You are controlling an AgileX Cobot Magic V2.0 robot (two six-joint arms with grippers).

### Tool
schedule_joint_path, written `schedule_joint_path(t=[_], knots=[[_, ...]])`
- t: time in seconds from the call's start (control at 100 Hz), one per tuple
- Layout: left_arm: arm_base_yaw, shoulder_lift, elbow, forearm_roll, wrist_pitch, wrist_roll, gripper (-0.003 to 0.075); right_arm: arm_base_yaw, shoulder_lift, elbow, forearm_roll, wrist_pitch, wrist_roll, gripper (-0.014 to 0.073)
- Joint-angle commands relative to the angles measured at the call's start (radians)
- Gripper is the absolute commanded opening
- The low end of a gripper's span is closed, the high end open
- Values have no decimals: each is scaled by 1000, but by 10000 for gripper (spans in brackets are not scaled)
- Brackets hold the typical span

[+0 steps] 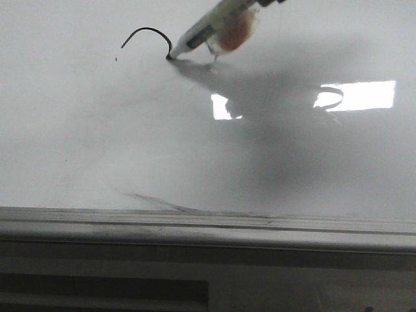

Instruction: Write number 2 on whiteboard

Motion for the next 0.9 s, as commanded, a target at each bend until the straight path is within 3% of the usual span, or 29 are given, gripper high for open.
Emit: schedule_joint_path(t=[0.0, 0.13, 0.26, 0.49, 0.68, 0.89], knots=[[1, 4, -29, -9, -81, -7, -19, 43, 0, 20, -9, -8, 14, -50], [1, 4, -29, -9, -81, -7, -19, 129, 60, 53, -7, -90, 54, -50], [1, 4, -29, -9, -81, -7, -19, 147, 96, 51, -14, -118, 81, -50], [1, 4, -29, -9, -81, -7, -19, 147, -10, 65, -264, 58, 270, -50], [1, 4, -29, -9, -81, -7, -19, 147, -140, 166, -266, 126, 338, -50], [-1, 4, -29, -9, -76, -7, -19, 160, -217, 194, -234, 22, 360, -50]])
